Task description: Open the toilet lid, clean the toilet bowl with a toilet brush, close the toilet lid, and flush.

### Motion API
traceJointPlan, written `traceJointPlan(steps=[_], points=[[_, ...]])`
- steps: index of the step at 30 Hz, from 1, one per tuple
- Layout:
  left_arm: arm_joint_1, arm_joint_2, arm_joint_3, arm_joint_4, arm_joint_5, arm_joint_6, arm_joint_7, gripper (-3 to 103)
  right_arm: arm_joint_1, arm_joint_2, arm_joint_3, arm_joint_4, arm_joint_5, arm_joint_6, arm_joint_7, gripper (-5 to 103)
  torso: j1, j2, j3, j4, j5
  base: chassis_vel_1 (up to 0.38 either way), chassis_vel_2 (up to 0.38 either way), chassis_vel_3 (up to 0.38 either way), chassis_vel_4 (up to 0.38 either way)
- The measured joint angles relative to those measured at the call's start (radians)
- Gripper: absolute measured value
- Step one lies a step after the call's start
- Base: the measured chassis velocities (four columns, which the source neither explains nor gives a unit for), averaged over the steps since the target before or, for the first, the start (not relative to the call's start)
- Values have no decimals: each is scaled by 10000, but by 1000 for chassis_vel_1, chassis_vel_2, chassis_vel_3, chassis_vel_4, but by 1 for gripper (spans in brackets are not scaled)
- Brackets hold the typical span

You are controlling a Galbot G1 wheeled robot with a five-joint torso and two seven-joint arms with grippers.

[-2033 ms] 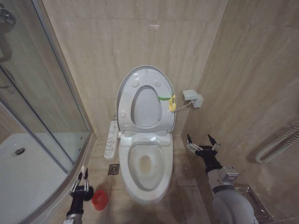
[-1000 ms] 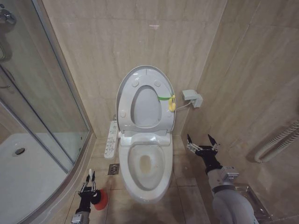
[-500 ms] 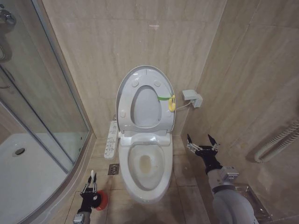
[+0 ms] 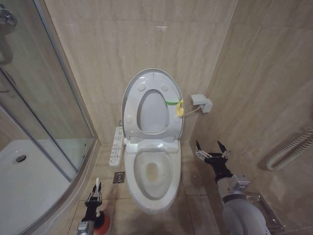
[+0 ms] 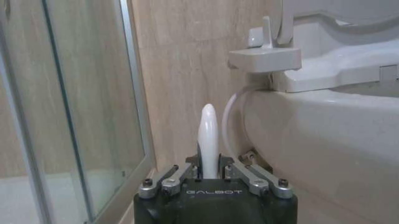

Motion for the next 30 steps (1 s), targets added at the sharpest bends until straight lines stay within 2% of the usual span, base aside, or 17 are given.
traceJointPlan(steps=[20,28,30], points=[[-445,-134,27,1079,520,-230,122,19,0,0,0,0,0,0,0,100,0,0,0,0,1,0,0,0,0],[-166,-79,23,819,536,-113,-25,19,0,0,0,0,0,0,0,100,0,0,0,0,1,0,0,0,0],[-52,-65,6,674,535,-34,-38,23,-1,0,0,0,0,0,0,100,0,0,0,1,1,0,0,0,0]])
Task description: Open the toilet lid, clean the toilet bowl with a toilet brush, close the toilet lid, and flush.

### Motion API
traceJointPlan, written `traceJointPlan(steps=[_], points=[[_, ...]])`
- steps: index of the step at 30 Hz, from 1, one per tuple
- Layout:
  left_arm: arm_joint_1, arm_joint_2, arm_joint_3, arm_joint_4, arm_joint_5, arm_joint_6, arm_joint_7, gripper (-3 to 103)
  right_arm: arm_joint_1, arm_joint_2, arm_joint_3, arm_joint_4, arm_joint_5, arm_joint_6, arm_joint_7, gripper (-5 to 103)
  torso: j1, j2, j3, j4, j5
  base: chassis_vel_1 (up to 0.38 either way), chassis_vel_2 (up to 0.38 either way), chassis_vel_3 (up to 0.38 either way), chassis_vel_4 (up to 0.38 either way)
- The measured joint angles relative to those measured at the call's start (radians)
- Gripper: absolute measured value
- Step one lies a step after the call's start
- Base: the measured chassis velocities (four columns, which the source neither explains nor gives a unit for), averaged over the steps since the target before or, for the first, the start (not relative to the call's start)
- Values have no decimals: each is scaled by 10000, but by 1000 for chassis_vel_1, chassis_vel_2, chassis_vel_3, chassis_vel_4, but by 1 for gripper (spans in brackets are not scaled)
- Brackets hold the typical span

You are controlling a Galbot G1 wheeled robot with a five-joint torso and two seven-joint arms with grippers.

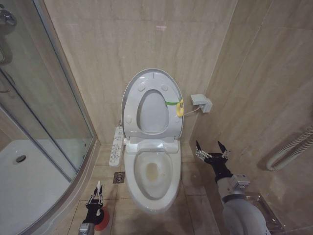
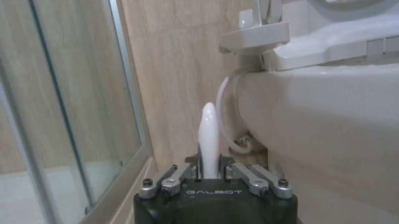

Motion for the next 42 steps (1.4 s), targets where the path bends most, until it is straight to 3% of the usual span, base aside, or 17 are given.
traceJointPlan(steps=[6,7,14,15,21,22,23,26,27,31,32,36,37,40,42], points=[[508,9,-162,-738,65,141,-76,23,0,0,0,0,0,0,0,100,0,0,0,-2,0,0,0,0,0],[644,13,-202,-951,93,173,-91,49,0,0,0,0,0,0,0,100,0,0,0,-2,-1,0,0,0,0],[1566,70,-507,-2380,255,294,-334,49,0,0,0,0,0,0,0,100,0,0,0,-1,-1,0,0,0,0],[1824,80,-586,-2759,380,269,-455,77,1,0,0,0,0,0,0,100,0,0,-1,-1,-1,0,0,0,0],[2803,65,-1083,-4288,1057,238,-1017,77,0,0,0,0,0,0,0,100,0,0,-1,-1,0,0,0,0,0],[2974,65,-1168,-4631,1059,313,-1069,99,0,0,0,0,0,0,0,100,0,0,-1,0,-1,0,0,0,0],[2974,65,-1168,-4631,1059,313,-1069,99,0,0,0,0,0,0,0,100,0,0,-1,0,-1,0,0,0,0],[3730,81,-1588,-6466,998,901,-1142,99,0,0,0,0,0,0,0,100,0,0,-1,-2,0,0,0,0,0],[3730,81,-1588,-6466,998,901,-1142,99,0,0,0,0,0,0,0,100,0,0,-1,-2,0,0,0,0,0],[4710,64,-2124,-8864,862,1769,-1122,100,0,0,0,0,0,0,0,100,0,0,-1,1,0,0,0,0,0],[4710,64,-2124,-8864,862,1769,-1122,100,0,0,0,0,0,0,0,100,0,0,-1,1,0,0,0,0,0],[5494,-55,-2445,-10960,557,2732,-769,100,0,0,0,0,-1,0,0,100,-1,1,-1,-1,2,0,0,0,0],[5494,-55,-2445,-10960,557,2732,-769,100,0,0,0,0,-1,0,0,100,-1,1,-1,-1,2,0,0,0,0],[5807,-286,-2609,-11829,-168,3604,-225,100,0,0,0,0,0,0,0,100,-1,1,-1,1,2,0,0,0,0],[5871,-323,-2598,-12029,-305,3850,-192,100,0,0,0,0,0,0,0,100,-1,0,-1,0,1,0,0,0,0]])
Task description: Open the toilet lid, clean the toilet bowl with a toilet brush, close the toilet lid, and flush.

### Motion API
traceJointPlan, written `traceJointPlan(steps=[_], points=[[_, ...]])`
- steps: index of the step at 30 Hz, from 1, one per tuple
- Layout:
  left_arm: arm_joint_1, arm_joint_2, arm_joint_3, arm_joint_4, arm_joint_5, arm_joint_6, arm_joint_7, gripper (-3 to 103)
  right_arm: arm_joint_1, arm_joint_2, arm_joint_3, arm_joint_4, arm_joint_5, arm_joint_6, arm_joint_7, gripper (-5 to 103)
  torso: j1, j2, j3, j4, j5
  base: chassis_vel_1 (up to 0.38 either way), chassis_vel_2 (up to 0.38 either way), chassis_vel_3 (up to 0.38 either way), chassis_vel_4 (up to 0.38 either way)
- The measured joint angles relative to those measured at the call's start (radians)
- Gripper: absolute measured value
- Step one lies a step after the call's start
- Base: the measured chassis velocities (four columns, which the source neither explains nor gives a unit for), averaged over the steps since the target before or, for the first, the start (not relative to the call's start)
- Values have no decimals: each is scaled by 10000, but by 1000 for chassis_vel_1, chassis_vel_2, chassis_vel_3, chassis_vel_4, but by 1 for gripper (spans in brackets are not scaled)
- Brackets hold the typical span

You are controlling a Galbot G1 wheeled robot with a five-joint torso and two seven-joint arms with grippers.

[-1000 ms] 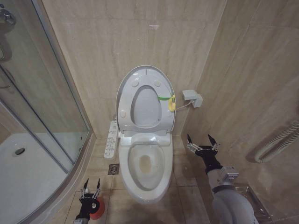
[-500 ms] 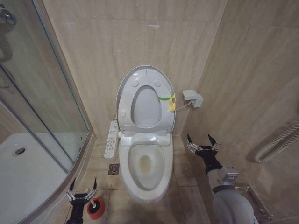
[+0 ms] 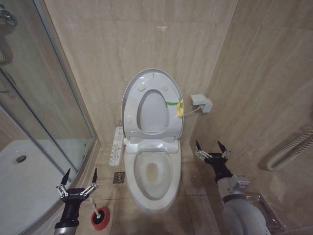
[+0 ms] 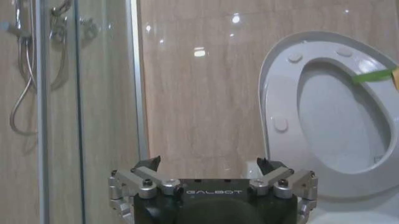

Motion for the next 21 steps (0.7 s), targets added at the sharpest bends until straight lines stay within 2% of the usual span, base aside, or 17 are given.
traceJointPlan(steps=[2,3,6,7,10,11,15,21], points=[[169,-14,86,-348,-194,476,60,100,0,1,0,0,0,0,0,100,0,0,0,-1,0,0,0,0,0],[169,-14,86,-348,-194,476,60,100,0,1,0,0,0,0,0,100,0,0,0,-1,0,0,0,0,0],[391,-119,178,-1128,-655,1475,524,100,0,0,0,0,0,0,0,100,0,0,0,0,1,0,0,0,0],[391,-119,178,-1128,-655,1475,524,100,0,0,0,0,0,0,0,100,0,0,0,0,1,0,0,0,0],[314,-237,273,-1467,-969,2230,560,100,0,0,0,0,0,0,0,100,0,0,0,-2,0,0,0,0,0],[314,-237,273,-1467,-969,2230,560,100,0,0,0,0,0,0,0,100,0,0,0,-2,0,0,0,0,0],[327,-263,199,-1788,-1014,2927,399,100,0,0,0,0,0,0,0,100,1,0,0,-1,-1,0,0,0,0],[316,-231,-221,-2167,-1060,3204,607,100,0,0,0,0,0,0,0,100,0,0,1,-1,0,0,0,0,0]])
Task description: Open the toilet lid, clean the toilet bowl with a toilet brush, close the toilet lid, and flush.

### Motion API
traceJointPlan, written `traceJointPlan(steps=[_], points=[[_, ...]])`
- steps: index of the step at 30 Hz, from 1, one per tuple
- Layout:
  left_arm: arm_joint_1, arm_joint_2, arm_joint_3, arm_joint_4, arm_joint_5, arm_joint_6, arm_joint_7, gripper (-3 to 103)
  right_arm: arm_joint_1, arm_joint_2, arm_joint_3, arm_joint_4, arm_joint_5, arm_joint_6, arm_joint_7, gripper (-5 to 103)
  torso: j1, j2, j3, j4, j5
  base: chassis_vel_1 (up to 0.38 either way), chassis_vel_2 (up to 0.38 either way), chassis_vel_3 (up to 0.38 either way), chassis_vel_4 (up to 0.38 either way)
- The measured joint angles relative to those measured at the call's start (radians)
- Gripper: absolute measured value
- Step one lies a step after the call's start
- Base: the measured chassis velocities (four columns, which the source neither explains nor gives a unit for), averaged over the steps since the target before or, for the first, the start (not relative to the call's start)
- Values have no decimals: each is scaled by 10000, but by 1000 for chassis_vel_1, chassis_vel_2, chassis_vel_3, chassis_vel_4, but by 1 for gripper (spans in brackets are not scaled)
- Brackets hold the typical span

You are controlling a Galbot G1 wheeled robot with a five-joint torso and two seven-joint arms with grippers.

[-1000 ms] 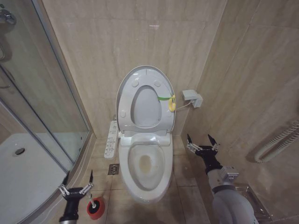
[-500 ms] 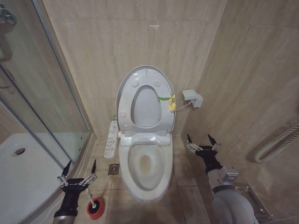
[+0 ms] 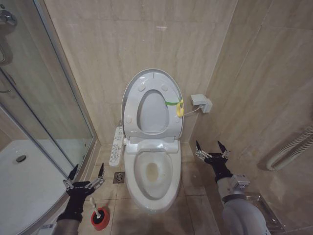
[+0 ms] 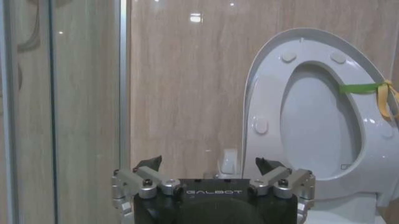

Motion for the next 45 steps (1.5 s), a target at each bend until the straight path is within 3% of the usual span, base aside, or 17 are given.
traceJointPlan(steps=[45], points=[[-73,131,-23,130,172,-322,-89,99,0,0,0,0,0,0,0,100,0,0,0,0,-1,0,0,0,0]])
